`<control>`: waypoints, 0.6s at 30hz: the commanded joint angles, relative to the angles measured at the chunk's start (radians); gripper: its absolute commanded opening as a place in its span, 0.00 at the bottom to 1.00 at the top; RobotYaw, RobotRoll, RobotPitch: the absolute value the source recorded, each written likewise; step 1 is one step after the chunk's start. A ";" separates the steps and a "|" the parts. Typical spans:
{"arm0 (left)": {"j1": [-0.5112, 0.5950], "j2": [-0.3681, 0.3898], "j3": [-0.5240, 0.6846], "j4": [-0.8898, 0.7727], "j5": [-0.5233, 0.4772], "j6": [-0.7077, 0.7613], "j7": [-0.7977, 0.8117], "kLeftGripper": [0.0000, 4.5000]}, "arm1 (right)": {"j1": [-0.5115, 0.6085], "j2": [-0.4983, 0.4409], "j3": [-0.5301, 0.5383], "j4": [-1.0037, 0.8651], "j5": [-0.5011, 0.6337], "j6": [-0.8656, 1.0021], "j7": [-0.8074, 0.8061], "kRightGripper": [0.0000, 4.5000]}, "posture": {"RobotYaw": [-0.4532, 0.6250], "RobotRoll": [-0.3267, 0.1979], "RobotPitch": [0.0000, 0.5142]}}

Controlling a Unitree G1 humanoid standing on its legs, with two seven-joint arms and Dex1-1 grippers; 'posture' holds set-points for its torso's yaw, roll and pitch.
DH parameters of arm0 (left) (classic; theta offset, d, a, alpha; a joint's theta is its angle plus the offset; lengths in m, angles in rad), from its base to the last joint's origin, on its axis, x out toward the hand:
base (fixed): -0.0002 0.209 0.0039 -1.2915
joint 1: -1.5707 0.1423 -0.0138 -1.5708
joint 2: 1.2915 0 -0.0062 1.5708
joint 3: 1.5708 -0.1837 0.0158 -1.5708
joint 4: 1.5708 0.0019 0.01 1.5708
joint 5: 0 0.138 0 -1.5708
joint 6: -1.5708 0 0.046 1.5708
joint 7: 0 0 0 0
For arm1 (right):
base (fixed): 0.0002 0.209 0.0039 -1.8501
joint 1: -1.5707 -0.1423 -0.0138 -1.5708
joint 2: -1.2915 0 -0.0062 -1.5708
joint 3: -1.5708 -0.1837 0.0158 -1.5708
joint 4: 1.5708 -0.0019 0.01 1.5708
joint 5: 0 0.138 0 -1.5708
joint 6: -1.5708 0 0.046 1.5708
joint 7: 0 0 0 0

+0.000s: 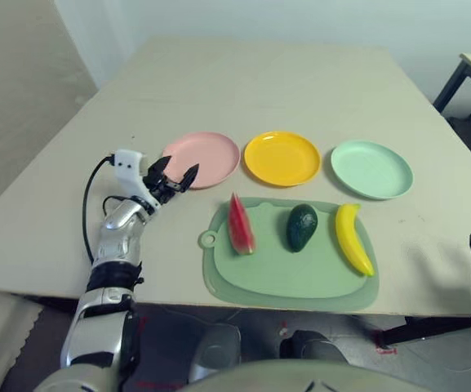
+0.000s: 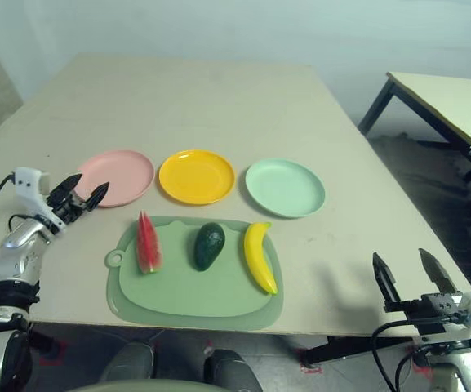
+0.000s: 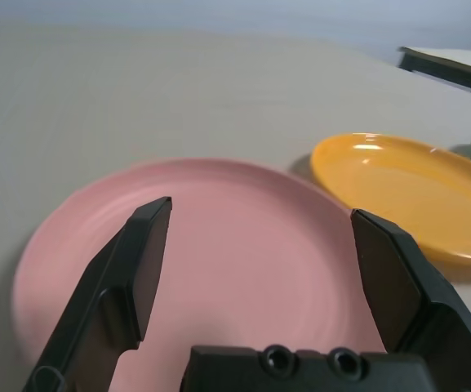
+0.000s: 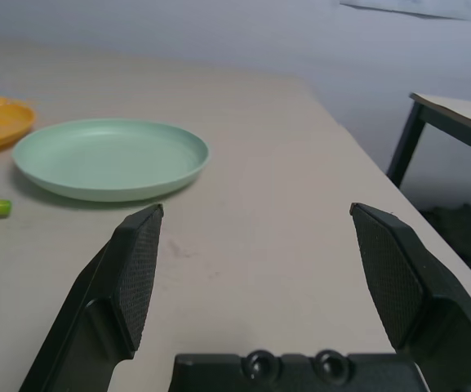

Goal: Place the fruits into color-matched plates.

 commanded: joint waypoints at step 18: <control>0.141 0.438 -0.059 -0.400 -0.203 0.221 -0.811 0.99 | 0.091 -0.583 0.197 -0.543 -0.376 0.376 0.144 1.00 | 0.60 0.62 0.16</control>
